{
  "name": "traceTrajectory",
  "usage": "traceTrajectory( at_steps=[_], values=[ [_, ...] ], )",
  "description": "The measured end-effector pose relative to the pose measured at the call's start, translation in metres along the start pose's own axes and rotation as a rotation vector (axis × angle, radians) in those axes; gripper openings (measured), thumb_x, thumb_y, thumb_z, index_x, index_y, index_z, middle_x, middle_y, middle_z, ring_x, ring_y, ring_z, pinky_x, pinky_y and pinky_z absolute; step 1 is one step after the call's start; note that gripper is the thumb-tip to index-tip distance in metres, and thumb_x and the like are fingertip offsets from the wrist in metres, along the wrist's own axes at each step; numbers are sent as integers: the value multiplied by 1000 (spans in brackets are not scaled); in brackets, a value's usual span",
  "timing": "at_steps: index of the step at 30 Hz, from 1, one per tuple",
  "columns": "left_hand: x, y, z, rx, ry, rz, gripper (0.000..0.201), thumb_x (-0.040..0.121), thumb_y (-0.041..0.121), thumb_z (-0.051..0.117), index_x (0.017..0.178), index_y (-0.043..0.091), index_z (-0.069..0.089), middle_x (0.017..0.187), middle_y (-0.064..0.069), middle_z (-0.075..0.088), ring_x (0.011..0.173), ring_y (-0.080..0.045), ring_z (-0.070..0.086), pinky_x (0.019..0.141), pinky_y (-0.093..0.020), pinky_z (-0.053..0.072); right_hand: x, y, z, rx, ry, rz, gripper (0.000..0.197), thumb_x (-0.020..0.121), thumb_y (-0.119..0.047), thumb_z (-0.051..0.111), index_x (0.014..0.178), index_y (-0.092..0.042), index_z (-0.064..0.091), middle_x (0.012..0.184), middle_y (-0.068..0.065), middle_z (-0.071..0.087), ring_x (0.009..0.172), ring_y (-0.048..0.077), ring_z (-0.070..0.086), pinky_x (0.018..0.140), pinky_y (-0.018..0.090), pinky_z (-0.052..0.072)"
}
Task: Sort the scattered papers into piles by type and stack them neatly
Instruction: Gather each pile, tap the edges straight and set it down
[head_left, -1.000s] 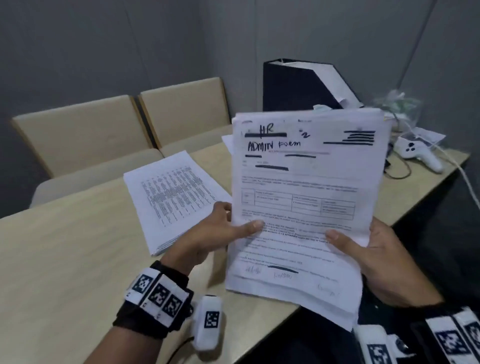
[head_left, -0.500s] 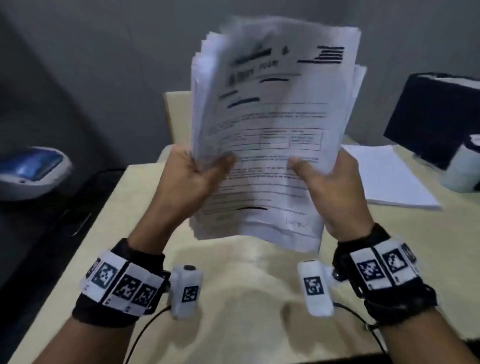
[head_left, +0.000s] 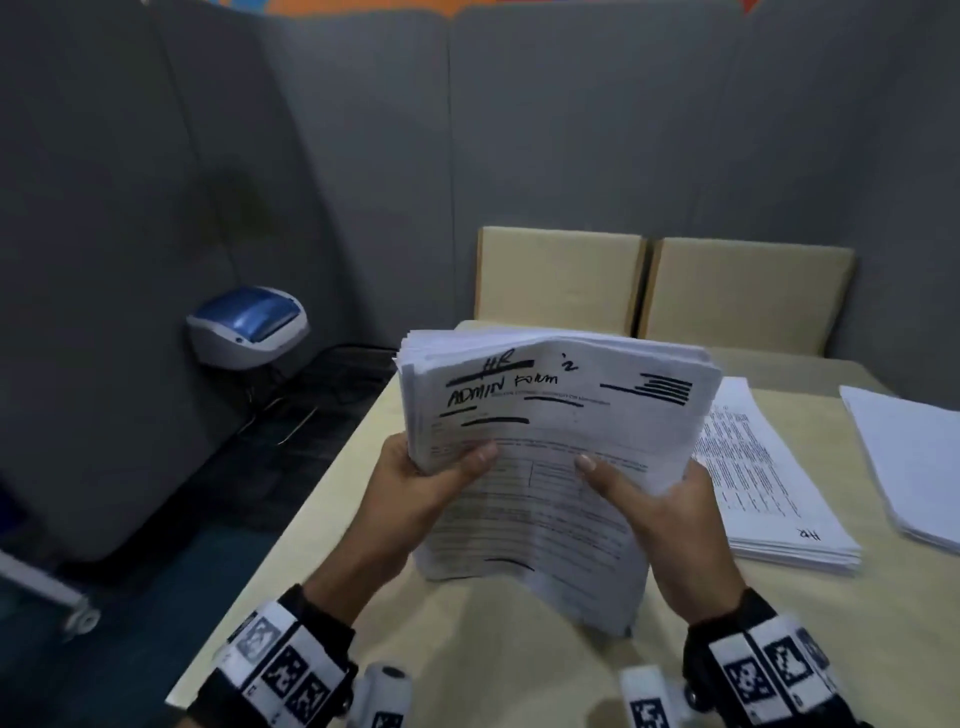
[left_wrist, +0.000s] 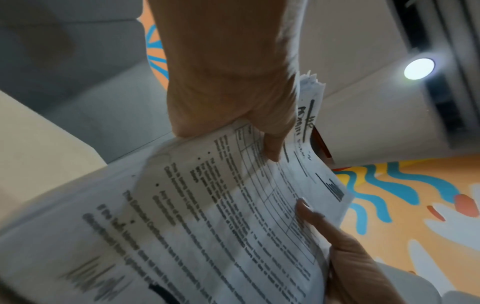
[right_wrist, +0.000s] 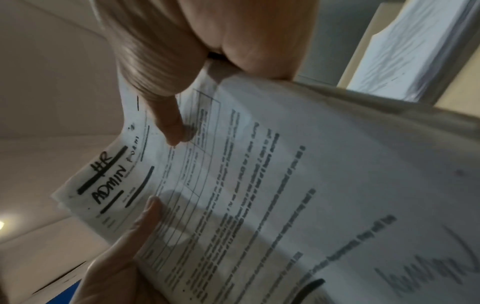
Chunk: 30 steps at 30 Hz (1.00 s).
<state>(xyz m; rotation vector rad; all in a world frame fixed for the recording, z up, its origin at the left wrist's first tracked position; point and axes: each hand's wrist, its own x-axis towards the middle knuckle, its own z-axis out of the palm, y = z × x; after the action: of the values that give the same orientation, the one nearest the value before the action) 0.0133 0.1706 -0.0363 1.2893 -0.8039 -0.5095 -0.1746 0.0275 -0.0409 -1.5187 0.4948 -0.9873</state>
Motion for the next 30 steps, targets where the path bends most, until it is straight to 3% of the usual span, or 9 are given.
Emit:
traceTrajectory(
  at_steps=[2, 5, 9, 13, 17, 19, 22, 26, 30],
  values=[
    [2, 1, 2, -17, 6, 11, 19, 88, 10, 78, 106, 5, 78, 103, -9, 81, 97, -26, 78, 83, -38, 64, 3, -3, 4, -29, 18, -41, 31, 80, -21, 85, 108, -16, 77, 101, 1, 82, 94, 22, 79, 79, 38, 64],
    [10, 7, 1, -48, 30, 19, 25, 85, 17, 83, 105, 2, 78, 100, -15, 80, 94, -32, 78, 86, -49, 64, 14, -15, 7, -49, 27, -92, 30, 80, -21, 86, 108, -13, 77, 99, 2, 82, 91, 22, 79, 78, 40, 64],
    [19, 16, -10, -132, -16, 56, 45, 72, 31, 89, 107, 5, 78, 109, -16, 79, 103, -34, 76, 89, -47, 62, 23, -33, 3, 8, -14, -89, 31, 77, -16, 87, 106, -10, 78, 100, 7, 81, 92, 27, 79, 76, 40, 64],
    [22, 25, -15, -113, -91, 80, 25, 81, 18, 85, 104, 11, 79, 110, -15, 79, 102, -32, 76, 87, -38, 62, 26, -42, 1, 55, -75, -85, 26, 81, -8, 83, 107, -8, 78, 103, 11, 81, 94, 32, 78, 81, 48, 64],
    [26, 33, -5, -127, -62, 106, 18, 83, 17, 79, 100, 14, 80, 109, -17, 78, 104, -37, 75, 91, -53, 61, 31, -47, 11, 56, 1, -154, 24, 80, -6, 85, 103, -6, 79, 96, 8, 82, 88, 27, 80, 71, 38, 65],
    [29, 37, -4, -141, -53, 129, 18, 83, 16, 79, 101, 15, 81, 110, -17, 78, 105, -38, 75, 91, -53, 61, 36, -51, 12, 69, 6, -166, 25, 80, -6, 85, 104, -6, 78, 96, 7, 82, 87, 25, 80, 69, 35, 64],
    [31, 34, -11, -118, -111, 91, 22, 85, 16, 83, 107, 14, 79, 113, -16, 78, 107, -37, 74, 92, -51, 61, 37, -46, 10, 84, -32, -105, 27, 79, -6, 85, 105, -7, 78, 100, 9, 81, 90, 29, 79, 76, 42, 65],
    [29, 9, -21, 113, -255, -56, 27, 90, 19, 81, 115, 12, 75, 115, -8, 78, 110, -27, 74, 95, -44, 60, 28, -16, 2, 25, -68, 30, 36, 75, -9, 88, 109, -7, 77, 104, 10, 81, 96, 31, 78, 87, 51, 62],
    [33, -7, -18, 212, -169, -103, 20, 92, 19, 78, 109, 8, 77, 105, -6, 81, 98, -26, 78, 83, -38, 64, 26, 1, -7, 9, -86, 102, 39, 75, -10, 88, 112, -8, 77, 109, 7, 80, 103, 30, 77, 89, 47, 62]
  ],
)
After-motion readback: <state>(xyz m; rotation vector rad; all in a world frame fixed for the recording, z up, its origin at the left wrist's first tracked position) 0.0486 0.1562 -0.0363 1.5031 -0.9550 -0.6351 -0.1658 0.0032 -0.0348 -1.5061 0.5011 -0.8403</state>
